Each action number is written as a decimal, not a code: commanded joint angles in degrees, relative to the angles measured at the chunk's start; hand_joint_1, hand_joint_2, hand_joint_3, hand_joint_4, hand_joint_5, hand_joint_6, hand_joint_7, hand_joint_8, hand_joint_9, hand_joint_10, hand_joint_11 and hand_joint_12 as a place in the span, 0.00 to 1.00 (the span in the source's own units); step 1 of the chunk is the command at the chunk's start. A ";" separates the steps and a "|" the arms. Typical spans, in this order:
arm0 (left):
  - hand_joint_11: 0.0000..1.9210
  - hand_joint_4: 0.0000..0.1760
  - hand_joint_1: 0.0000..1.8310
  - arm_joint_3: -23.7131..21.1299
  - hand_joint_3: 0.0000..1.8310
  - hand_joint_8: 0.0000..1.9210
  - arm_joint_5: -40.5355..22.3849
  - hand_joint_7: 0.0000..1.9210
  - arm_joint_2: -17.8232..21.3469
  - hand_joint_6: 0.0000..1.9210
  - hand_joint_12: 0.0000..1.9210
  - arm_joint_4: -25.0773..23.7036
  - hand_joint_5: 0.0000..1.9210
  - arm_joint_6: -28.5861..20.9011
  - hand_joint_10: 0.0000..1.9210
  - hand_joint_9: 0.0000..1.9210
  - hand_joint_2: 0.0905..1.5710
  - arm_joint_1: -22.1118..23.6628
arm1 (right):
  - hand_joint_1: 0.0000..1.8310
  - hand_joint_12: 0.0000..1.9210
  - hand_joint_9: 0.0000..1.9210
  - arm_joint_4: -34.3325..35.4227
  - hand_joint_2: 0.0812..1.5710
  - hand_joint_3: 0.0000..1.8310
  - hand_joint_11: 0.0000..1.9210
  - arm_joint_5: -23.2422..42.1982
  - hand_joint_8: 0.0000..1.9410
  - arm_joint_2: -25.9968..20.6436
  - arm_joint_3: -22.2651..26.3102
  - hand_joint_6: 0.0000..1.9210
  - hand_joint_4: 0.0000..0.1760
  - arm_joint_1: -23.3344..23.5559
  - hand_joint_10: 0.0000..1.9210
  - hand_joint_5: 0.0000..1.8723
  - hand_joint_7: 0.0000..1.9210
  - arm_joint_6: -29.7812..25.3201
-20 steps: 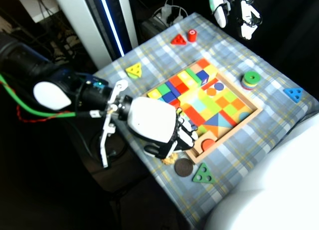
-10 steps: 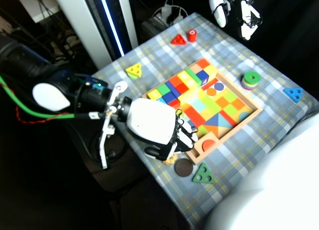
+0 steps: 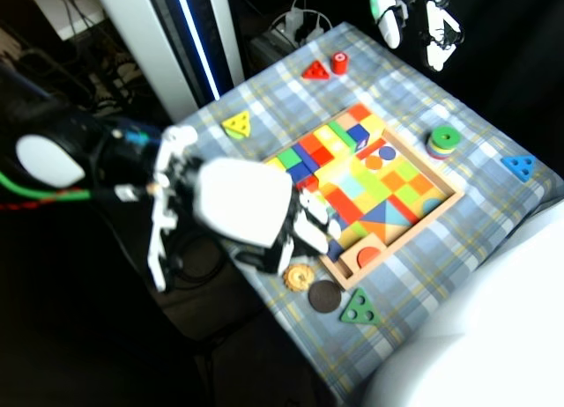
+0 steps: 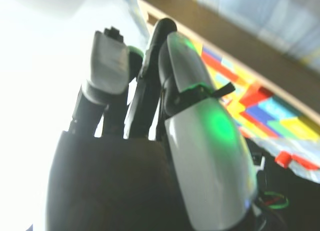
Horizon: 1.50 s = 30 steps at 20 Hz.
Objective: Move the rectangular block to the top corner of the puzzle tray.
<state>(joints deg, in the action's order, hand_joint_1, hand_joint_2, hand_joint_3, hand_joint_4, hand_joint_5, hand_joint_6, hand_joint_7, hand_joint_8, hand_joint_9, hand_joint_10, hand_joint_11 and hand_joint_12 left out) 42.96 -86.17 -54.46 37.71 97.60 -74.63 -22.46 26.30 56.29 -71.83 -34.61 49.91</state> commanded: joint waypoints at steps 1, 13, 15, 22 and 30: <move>0.00 0.00 0.38 0.03 0.00 0.00 -6.91 0.27 0.14 0.00 0.62 -2.16 0.29 -0.38 0.00 0.25 0.89 0.23 | 0.79 1.00 0.64 3.34 0.77 0.00 0.70 8.69 1.00 -1.29 0.56 0.00 0.47 -0.24 1.00 0.28 0.54 0.45; 0.00 0.10 0.39 -0.29 0.00 0.00 -8.86 0.24 0.98 0.00 0.48 -1.10 0.26 -0.38 0.00 0.20 0.89 -0.08 | 0.53 1.00 0.59 34.82 0.80 0.00 0.60 47.29 0.95 -8.12 12.01 0.00 0.00 -28.64 1.00 0.22 0.48 0.48; 0.00 0.01 0.41 -0.32 0.00 0.00 -8.97 0.24 0.99 0.00 0.53 -1.05 0.27 -0.38 0.00 0.21 0.89 0.00 | 0.25 0.85 0.34 38.79 0.81 0.00 0.24 52.76 0.43 -7.70 14.14 0.00 0.27 -33.52 0.62 0.15 0.36 1.84; 0.00 0.02 0.37 -0.61 0.00 0.00 -9.16 0.27 0.86 0.00 0.67 -0.70 0.27 -0.37 0.01 0.25 0.88 -0.12 | 0.00 0.17 0.05 42.60 0.70 0.00 0.00 55.42 0.00 -4.75 19.65 0.00 0.35 -35.89 0.00 0.11 0.07 13.04; 0.00 0.00 0.19 -1.30 0.00 0.00 -10.57 0.26 0.85 0.00 0.62 1.20 0.27 1.02 0.00 0.22 0.90 -0.59 | 0.00 0.00 0.00 45.87 0.64 0.00 0.00 61.35 0.00 -4.82 27.60 0.00 0.43 -36.54 0.00 0.10 0.06 28.30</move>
<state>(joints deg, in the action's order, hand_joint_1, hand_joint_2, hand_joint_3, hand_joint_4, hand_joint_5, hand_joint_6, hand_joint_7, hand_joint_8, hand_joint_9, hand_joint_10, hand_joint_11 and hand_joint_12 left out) 41.52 -89.49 -54.00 41.10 98.91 -75.42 24.21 79.79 51.62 -43.77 -71.48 78.43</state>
